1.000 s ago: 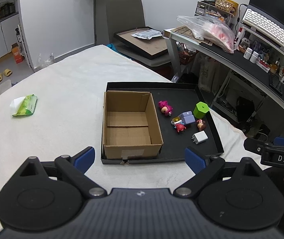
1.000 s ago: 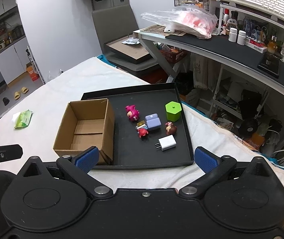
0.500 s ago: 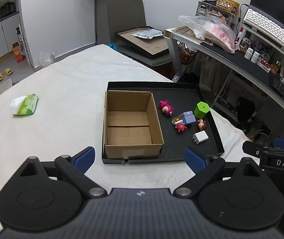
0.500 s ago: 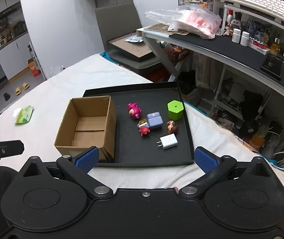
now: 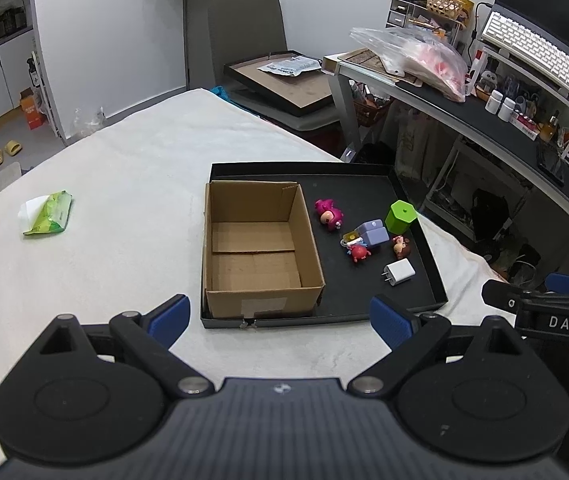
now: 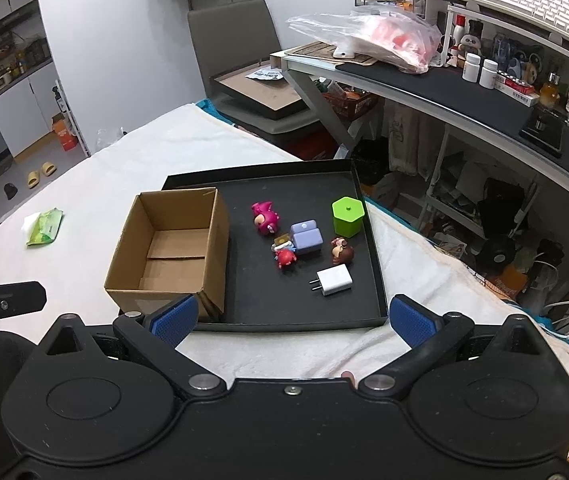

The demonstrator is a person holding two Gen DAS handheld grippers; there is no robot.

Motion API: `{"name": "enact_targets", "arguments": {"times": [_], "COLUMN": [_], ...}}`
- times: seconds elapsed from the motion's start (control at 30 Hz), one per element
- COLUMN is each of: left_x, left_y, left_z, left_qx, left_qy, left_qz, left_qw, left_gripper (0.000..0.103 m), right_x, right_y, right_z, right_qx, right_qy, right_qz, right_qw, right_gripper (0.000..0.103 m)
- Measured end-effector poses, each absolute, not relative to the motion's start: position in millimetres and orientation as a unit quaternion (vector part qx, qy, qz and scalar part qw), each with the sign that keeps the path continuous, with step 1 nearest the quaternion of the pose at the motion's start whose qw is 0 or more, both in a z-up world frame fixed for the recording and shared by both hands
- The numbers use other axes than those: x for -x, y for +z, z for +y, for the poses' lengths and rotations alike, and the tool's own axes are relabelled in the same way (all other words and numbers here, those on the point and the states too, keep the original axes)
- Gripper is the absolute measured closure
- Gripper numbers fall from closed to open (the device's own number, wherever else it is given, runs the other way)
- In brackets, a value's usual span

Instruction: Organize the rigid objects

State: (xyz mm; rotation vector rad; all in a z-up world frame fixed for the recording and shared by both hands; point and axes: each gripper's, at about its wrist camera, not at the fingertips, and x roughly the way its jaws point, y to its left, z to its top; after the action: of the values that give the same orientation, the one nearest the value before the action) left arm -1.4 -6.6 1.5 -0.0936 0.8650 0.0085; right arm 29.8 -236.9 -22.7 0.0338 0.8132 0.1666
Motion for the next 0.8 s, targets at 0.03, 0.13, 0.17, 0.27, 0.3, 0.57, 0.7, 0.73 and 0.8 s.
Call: {"name": "enact_targets", "arguments": {"times": [0.03, 0.13, 0.17, 0.27, 0.3, 0.57, 0.7, 0.73, 0.8], "left_x": [2, 2, 2, 0, 0, -10, -17, -19, -26], "left_y": [1, 2, 2, 1, 1, -3, -5, -6, -9], "left_z": [-7, -8, -8, -8, -9, -9, -7, -6, -4], "left_qx": [0.045, 0.042, 0.043, 0.043, 0.042, 0.036, 0.031, 0.031, 0.033], "left_qy": [0.004, 0.003, 0.002, 0.001, 0.001, -0.001, 0.000, 0.001, 0.003], "left_qz": [0.419, 0.417, 0.418, 0.420, 0.420, 0.425, 0.426, 0.426, 0.429], "left_qw": [0.907, 0.908, 0.908, 0.907, 0.906, 0.904, 0.904, 0.904, 0.903], "left_gripper": [0.007, 0.007, 0.007, 0.007, 0.007, 0.007, 0.007, 0.007, 0.007], "right_x": [-30, -30, -30, -31, -31, -37, -43, -46, -52], "right_y": [-23, -24, -24, -24, -24, -30, -35, -37, -41], "right_z": [-237, -237, -236, -237, -236, -240, -242, -242, -243], "right_qx": [-0.017, -0.016, -0.016, -0.016, -0.015, -0.018, -0.023, -0.025, -0.029], "right_qy": [0.080, 0.080, 0.080, 0.080, 0.080, 0.070, 0.071, 0.069, 0.065], "right_qz": [0.395, 0.396, 0.396, 0.397, 0.397, 0.402, 0.404, 0.405, 0.407], "right_qw": [0.915, 0.915, 0.915, 0.914, 0.914, 0.913, 0.912, 0.911, 0.911], "right_gripper": [0.000, 0.000, 0.000, 0.000, 0.000, 0.000, 0.000, 0.000, 0.000]}}
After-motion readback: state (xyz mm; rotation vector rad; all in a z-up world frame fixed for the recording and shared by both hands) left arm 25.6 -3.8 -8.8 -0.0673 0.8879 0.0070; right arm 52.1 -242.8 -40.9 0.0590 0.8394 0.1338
